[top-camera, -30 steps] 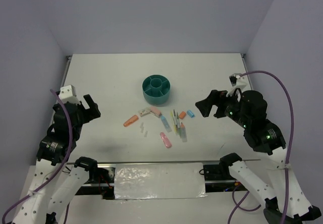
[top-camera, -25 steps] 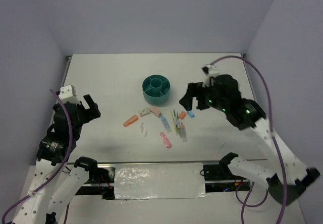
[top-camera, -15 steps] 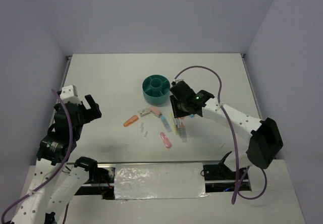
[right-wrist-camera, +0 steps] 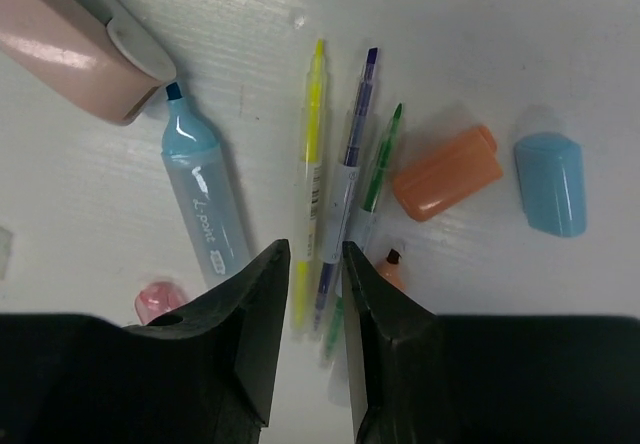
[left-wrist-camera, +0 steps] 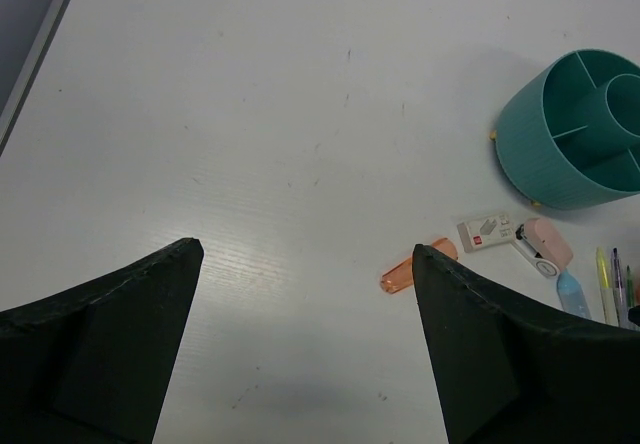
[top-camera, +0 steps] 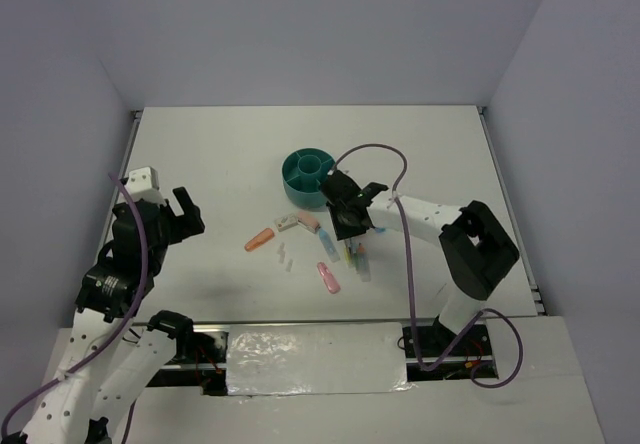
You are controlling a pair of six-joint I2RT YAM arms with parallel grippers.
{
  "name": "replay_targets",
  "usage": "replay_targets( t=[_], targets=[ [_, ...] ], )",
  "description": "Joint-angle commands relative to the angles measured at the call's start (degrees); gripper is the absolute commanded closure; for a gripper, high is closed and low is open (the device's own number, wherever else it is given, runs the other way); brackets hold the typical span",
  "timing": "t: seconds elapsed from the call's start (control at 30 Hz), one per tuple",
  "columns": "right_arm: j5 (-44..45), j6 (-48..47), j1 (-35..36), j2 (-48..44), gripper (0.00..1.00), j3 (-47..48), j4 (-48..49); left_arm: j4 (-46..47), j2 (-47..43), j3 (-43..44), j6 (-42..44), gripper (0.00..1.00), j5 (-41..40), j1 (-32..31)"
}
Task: Sort the stationery into containers
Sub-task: Pick up the pen from the center of the board.
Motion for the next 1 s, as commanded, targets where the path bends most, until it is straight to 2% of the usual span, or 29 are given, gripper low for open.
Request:
replay_targets(
  t=[0.0, 0.57, 0.97],
  targets=[
    [1.30, -0.33, 0.52, 2.05, 0.65, 1.18, 3.20, 1.57, 0.43, 0.09, -0.32, 0.01, 0.00, -0.29],
    [0.86, 0.11, 0.52, 8.03, 0.70, 0.65, 6.19, 0.78, -1.15, 0.44, -0.85, 0.01, -1.76, -0.55],
    [5.70, 3.28, 1.66, 6.37, 0.72, 0.21, 3.29, 0.69, -0.80, 0.53, -0.85, 0.01, -1.85, -0.73]
  ],
)
